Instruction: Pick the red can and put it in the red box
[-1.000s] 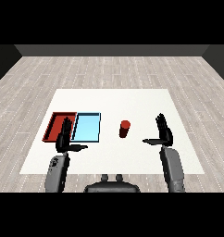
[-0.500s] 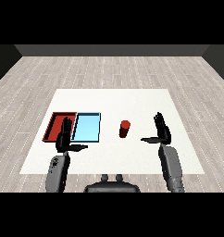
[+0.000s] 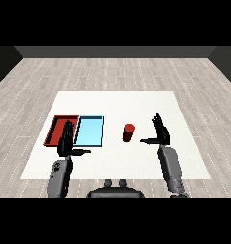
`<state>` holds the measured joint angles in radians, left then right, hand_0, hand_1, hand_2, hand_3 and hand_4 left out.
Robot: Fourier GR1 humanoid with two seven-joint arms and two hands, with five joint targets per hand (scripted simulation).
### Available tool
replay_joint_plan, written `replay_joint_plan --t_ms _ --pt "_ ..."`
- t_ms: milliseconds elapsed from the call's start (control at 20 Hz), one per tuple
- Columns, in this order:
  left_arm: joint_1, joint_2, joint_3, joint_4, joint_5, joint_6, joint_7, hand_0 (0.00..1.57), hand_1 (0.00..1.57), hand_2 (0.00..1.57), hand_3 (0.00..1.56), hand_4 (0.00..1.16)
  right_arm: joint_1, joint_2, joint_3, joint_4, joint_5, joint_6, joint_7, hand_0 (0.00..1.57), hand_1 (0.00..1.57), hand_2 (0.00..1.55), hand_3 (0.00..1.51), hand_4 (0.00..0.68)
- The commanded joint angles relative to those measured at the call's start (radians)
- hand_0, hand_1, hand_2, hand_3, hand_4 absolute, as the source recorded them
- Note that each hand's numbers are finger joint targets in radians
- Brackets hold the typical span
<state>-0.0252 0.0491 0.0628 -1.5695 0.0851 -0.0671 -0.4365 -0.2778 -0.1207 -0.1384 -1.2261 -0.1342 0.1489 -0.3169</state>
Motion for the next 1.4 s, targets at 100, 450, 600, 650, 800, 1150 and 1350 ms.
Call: replay_joint_plan --t_ms 100,450,600,650,800,1150,1350 --pt "0.015 -0.027 -0.018 -0.005 -0.013 0.023 -0.011 0.0 0.0 0.0 0.0 0.0 -0.056 0.058 0.032 0.09 0.016 -0.041 -0.014 0.0 0.0 0.0 0.0 0.0" --pt "0.036 0.046 0.042 -0.051 0.065 -0.061 0.029 0.0 0.0 0.0 0.0 0.0 -0.142 0.029 0.005 0.226 -0.014 0.018 -0.032 0.0 0.0 0.0 0.0 0.0" --pt "0.0 -0.004 0.009 0.0 0.009 -0.002 -0.007 0.0 0.0 0.0 0.0 0.0 -0.199 0.082 0.012 0.336 0.001 -0.022 -0.093 0.0 0.0 0.0 0.0 0.0" --pt "-0.117 0.013 0.041 0.122 0.024 -0.007 -0.007 0.0 0.0 0.0 0.0 0.0 -0.105 0.117 0.056 0.231 0.016 -0.034 -0.08 0.0 0.0 0.0 0.0 0.0" --pt "0.039 -0.019 -0.013 -0.061 0.019 0.002 0.029 0.0 0.0 0.0 0.0 0.0 -0.165 0.073 0.015 0.406 -0.013 0.02 -0.181 0.0 0.0 0.0 0.0 0.0" --pt "-0.005 -0.036 -0.023 -0.021 0.016 0.014 0.039 0.0 0.0 0.0 0.0 0.0 -0.172 0.094 0.049 0.406 -0.031 0.018 -0.128 0.0 0.0 0.0 0.0 0.0" --pt "-0.078 0.032 0.049 0.012 0.044 -0.006 0.065 0.0 0.0 0.0 0.0 0.0 -0.254 0.12 0.063 0.58 -0.03 -0.045 -0.247 0.0 0.0 0.0 0.0 0.0"
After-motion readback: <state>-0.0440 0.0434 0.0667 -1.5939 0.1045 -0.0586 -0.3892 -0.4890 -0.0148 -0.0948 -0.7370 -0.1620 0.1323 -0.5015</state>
